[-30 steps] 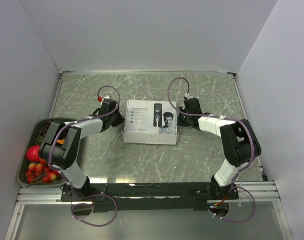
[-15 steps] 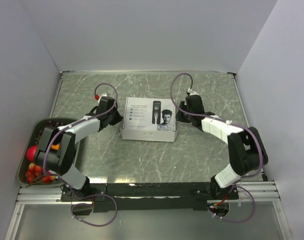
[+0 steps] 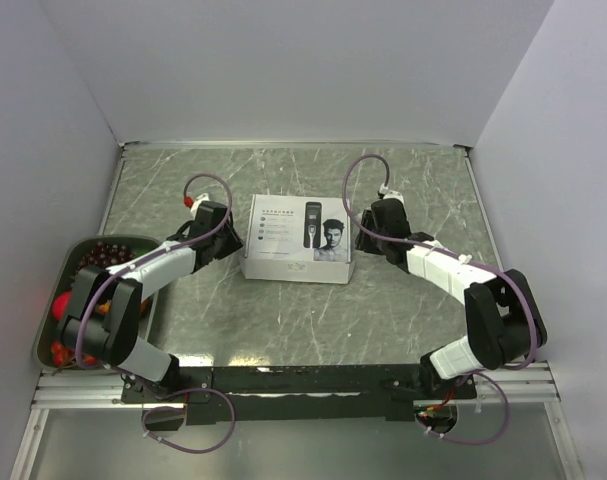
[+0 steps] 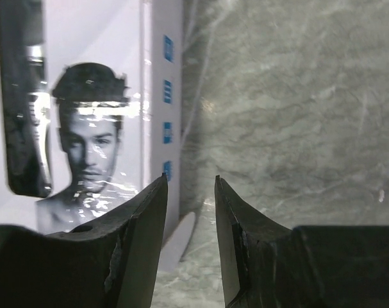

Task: Sort the hair-cutting tools

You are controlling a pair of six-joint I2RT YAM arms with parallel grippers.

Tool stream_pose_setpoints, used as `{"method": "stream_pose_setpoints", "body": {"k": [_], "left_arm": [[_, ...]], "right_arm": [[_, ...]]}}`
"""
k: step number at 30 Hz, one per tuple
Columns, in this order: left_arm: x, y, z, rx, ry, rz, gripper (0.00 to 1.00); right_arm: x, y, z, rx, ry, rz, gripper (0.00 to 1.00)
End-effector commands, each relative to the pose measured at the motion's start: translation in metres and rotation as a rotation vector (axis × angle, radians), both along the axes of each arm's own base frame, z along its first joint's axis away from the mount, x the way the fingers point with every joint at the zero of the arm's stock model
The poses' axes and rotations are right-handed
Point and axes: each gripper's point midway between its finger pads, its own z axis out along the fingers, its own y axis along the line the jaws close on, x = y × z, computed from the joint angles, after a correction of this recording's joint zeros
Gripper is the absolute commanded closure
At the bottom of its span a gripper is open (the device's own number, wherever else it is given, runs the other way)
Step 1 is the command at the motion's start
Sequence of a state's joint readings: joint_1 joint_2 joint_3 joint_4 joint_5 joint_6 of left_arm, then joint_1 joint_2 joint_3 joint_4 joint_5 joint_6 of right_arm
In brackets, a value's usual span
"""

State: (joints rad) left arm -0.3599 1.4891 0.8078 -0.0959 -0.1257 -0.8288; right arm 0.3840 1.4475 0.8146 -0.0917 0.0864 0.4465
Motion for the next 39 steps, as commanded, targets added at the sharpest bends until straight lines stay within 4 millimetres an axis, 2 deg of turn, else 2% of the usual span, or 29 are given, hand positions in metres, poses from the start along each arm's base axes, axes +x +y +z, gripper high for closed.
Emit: {"method": "stream_pose_setpoints", "body": {"k": [1, 6, 14, 22, 29, 34, 39], "left_arm": [[-0.008, 0.022, -0.019, 0.086, 0.04, 0.074, 0.6], [-0.008, 0.019, -0.023, 0.075, 0.055, 0.061, 0.61], [-0.01, 0.013, -0.031, 0.049, 0.063, 0.034, 0.63], [-0.013, 0.006, -0.026, 0.013, 0.059, 0.006, 0.64], [-0.022, 0.003, -0.034, -0.003, 0.083, -0.021, 0.65], [-0.029, 0.004, -0.036, -0.005, 0.092, -0.029, 0.66], [-0.034, 0.006, -0.034, -0.004, 0.087, -0.027, 0.66]], "right_arm": [[-0.002, -0.01, -0.011, -0.04, 0.016, -0.054, 0.56], [-0.001, -0.009, -0.02, -0.051, 0.046, -0.055, 0.56], [0.001, 0.002, -0.037, -0.023, 0.086, -0.02, 0.57], [-0.004, 0.009, -0.04, -0.011, 0.095, 0.01, 0.57], [-0.009, 0.012, -0.041, -0.024, 0.104, 0.026, 0.57], [-0.018, 0.016, -0.039, -0.041, 0.118, 0.042, 0.58], [-0.027, 0.011, -0.042, -0.079, 0.141, 0.025, 0.58]]}}
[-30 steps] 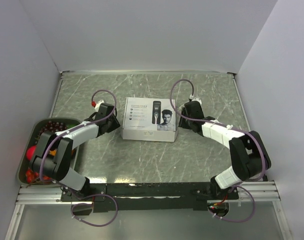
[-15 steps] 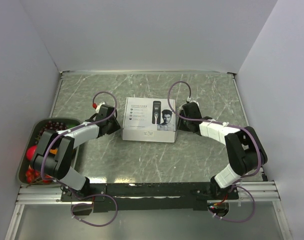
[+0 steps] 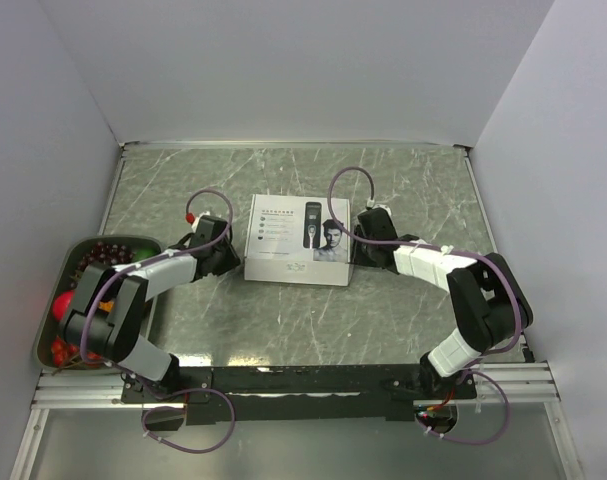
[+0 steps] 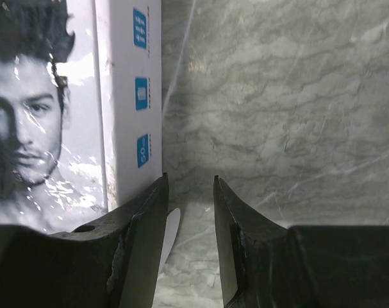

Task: Sort the hair-cutting tools

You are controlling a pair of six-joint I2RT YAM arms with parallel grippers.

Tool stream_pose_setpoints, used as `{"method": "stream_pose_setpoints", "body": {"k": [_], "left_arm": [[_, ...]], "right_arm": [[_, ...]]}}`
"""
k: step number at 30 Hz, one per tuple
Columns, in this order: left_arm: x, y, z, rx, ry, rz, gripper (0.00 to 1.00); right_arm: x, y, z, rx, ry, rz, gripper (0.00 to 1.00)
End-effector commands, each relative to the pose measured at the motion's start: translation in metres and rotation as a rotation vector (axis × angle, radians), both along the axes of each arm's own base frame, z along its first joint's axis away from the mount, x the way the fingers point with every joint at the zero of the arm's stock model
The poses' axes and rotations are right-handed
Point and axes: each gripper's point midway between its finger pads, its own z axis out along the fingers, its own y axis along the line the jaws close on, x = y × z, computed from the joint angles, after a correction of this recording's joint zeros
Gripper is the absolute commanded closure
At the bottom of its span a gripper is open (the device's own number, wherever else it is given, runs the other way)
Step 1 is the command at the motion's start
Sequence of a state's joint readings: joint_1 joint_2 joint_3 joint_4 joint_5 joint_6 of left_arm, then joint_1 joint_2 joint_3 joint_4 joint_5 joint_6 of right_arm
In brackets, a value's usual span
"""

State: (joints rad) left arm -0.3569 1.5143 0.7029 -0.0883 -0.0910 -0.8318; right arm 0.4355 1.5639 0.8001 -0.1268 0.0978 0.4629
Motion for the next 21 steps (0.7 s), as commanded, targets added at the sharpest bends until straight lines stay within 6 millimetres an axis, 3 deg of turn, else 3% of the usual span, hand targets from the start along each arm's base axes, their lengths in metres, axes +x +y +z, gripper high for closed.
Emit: {"method": "stream_pose_setpoints", "body": {"k": [1, 16, 21], "left_arm": [[0.0, -0.001, 0.013, -0.023, -0.04, -0.008, 0.65], [-0.007, -0.004, 0.019, -0.051, -0.051, -0.022, 0.66], [-0.003, 0.004, 0.021, -0.008, -0.059, -0.001, 0.65]], "right_arm": [[-0.004, 0.002, 0.008, -0.018, -0.008, -0.006, 0.58], [-0.023, 0.008, -0.006, 0.007, 0.068, 0.02, 0.58], [-0.025, 0.006, -0.007, 0.001, 0.073, 0.016, 0.58]]}}
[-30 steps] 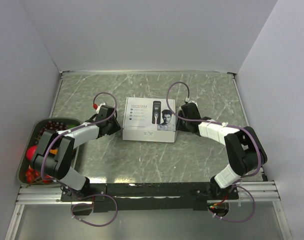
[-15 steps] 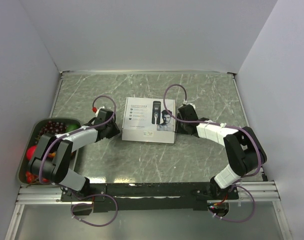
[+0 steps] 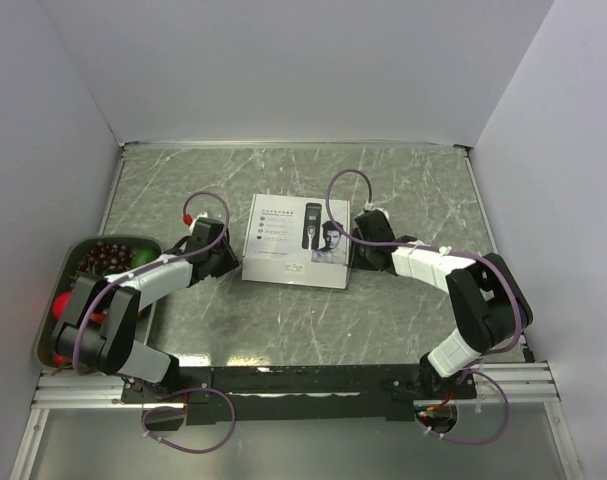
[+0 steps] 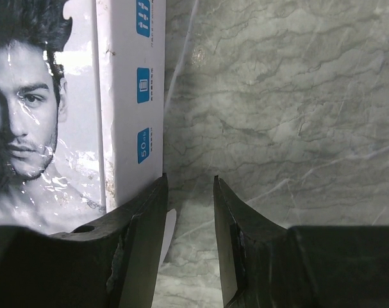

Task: Sort the hair-cutting tools

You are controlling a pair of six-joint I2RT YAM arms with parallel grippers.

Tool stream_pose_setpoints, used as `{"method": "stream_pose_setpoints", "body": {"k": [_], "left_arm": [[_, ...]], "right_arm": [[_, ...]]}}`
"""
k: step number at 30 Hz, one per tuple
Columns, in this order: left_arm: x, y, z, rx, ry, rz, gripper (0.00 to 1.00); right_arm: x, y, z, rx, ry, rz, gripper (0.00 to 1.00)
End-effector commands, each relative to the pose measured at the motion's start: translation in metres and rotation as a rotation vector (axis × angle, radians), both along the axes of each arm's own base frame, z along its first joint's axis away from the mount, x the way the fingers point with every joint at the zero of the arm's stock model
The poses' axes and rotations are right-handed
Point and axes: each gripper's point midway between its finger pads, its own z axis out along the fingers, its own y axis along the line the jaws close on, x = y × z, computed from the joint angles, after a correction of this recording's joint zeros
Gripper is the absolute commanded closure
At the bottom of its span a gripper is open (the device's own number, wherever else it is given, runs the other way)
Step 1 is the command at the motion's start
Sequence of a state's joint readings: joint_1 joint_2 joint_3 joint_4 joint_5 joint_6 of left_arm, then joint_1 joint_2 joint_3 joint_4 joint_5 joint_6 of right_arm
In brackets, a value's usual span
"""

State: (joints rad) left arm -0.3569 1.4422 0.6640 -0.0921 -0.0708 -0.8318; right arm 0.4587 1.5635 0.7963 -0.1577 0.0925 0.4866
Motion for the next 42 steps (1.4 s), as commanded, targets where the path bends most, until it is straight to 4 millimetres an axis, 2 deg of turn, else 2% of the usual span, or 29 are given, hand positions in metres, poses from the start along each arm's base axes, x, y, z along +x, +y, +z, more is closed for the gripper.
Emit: {"method": "stream_pose_setpoints", "body": {"k": [1, 8, 10, 15, 20, 30, 42], "left_arm": [[0.007, 0.006, 0.01, 0.028, -0.035, 0.021, 0.65], [0.032, 0.013, 0.011, 0.099, -0.044, 0.062, 0.64], [0.041, 0.009, 0.017, 0.093, -0.059, 0.059, 0.64], [0.053, 0.003, 0.015, 0.094, -0.053, 0.046, 0.64], [0.049, 0.002, 0.011, 0.086, -0.046, 0.033, 0.65], [0.02, 0.008, -0.005, 0.082, -0.005, 0.016, 0.66], [0.015, 0.001, -0.012, 0.046, 0.005, -0.007, 0.66]], "right_arm": [[-0.013, 0.001, -0.003, -0.003, 0.036, 0.009, 0.58], [-0.013, 0.0, -0.004, -0.008, 0.041, 0.007, 0.58], [-0.012, 0.0, -0.003, -0.01, 0.039, 0.009, 0.58], [-0.012, -0.001, -0.003, -0.012, 0.037, 0.013, 0.58], [-0.012, 0.001, -0.004, -0.009, 0.038, 0.017, 0.58], [-0.008, -0.003, -0.002, -0.033, 0.037, 0.002, 0.58], [0.005, -0.003, 0.01, -0.05, -0.018, 0.009, 0.58]]}}
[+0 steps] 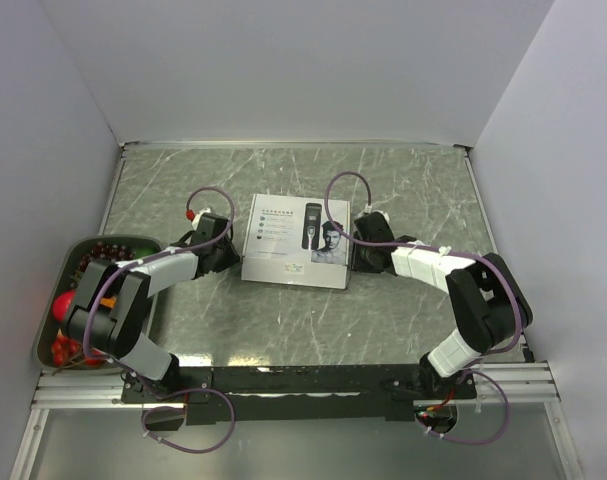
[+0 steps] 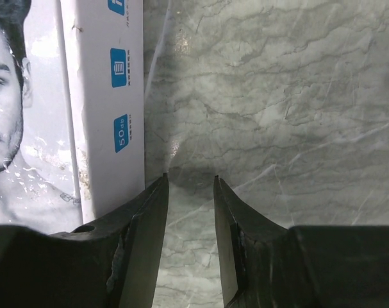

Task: Sort the hair-cutting tools

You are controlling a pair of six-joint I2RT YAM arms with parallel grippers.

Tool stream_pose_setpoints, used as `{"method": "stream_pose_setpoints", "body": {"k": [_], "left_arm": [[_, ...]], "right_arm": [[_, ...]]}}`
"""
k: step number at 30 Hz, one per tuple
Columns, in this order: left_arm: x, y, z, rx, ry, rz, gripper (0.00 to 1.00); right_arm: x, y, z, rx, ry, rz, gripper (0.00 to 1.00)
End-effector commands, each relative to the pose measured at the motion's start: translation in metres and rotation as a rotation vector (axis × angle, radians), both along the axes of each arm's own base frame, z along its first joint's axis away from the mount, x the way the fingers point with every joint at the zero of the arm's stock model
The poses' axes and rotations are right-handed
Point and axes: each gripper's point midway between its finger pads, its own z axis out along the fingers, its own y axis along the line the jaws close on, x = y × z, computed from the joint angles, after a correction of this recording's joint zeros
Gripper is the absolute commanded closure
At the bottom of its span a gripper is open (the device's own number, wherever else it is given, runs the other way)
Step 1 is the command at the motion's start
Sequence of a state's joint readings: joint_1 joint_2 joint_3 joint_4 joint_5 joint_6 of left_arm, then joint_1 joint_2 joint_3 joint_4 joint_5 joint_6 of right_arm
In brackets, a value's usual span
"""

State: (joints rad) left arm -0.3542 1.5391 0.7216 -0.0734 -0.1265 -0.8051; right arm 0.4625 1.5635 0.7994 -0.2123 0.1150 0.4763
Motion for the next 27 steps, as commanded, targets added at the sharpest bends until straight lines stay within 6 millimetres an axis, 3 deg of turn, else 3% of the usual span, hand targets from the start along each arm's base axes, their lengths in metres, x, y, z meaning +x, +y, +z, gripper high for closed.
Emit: {"method": "stream_pose_setpoints", "body": {"k": [1, 17, 27], "left_arm": [[-0.002, -0.004, -0.001, -0.017, 0.003, -0.024, 0.67], [0.02, 0.001, 0.018, 0.041, -0.039, 0.0, 0.66], [0.022, -0.014, 0.018, -0.024, -0.056, -0.059, 0.65]], "right_arm": [[0.015, 0.007, 0.016, 0.003, -0.062, 0.018, 0.58], [0.037, 0.0, 0.02, -0.045, -0.115, -0.01, 0.57], [0.033, 0.007, 0.015, 0.015, -0.114, 0.031, 0.57]]}}
